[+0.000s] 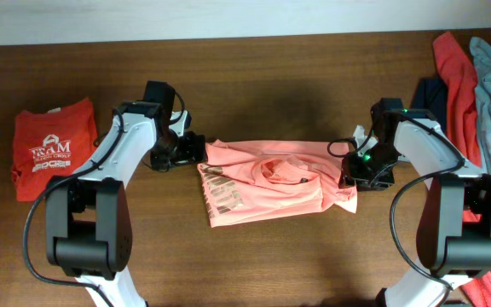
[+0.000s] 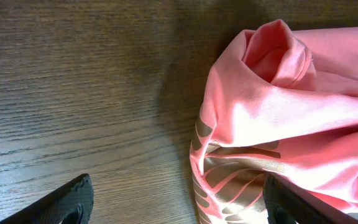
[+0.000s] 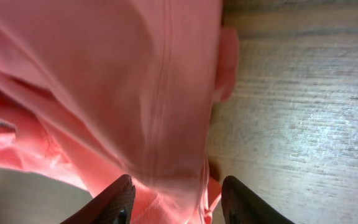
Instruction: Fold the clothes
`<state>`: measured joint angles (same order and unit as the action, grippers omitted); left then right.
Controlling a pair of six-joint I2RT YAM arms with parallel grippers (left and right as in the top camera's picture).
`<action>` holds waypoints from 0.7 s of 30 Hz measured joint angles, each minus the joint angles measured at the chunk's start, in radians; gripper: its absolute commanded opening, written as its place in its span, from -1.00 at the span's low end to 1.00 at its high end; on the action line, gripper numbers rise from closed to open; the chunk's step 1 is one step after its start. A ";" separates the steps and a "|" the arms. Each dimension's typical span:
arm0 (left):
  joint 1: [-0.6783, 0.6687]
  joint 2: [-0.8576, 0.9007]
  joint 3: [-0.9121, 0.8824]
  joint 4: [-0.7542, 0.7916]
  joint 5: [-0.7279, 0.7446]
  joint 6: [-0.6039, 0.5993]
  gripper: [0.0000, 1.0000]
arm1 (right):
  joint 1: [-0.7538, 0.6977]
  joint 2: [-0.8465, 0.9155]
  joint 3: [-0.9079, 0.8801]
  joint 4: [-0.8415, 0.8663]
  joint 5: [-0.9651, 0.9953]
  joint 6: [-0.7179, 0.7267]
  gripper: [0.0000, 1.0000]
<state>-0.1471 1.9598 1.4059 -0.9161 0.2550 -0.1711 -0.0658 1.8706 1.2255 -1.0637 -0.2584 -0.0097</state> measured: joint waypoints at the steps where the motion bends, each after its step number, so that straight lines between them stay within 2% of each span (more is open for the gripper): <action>1: 0.000 0.000 0.000 0.000 0.000 0.000 0.74 | 0.000 0.004 0.000 0.010 0.000 0.003 0.04; 6: 0.000 0.000 0.000 0.000 0.000 0.000 0.74 | 0.000 0.071 0.000 0.068 -0.007 0.014 -0.03; 8: 0.000 0.000 0.000 0.000 0.000 0.000 0.74 | 0.000 0.090 0.006 0.077 -0.020 0.016 -0.44; 9: 0.000 0.000 0.000 0.000 0.000 0.000 0.74 | -0.002 0.093 0.006 0.093 -0.032 0.010 -0.92; 15: 0.000 0.000 0.000 -0.005 0.000 0.000 0.74 | -0.008 0.110 0.011 0.114 -0.073 0.016 -0.92; 21: 0.000 0.000 0.000 -0.026 -0.010 0.007 0.74 | -0.066 0.111 0.074 0.032 -0.071 0.013 -0.92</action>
<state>-0.1471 1.9594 1.4063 -0.9417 0.2447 -0.1638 -0.1314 1.9816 1.2991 -1.0317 -0.3294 0.0036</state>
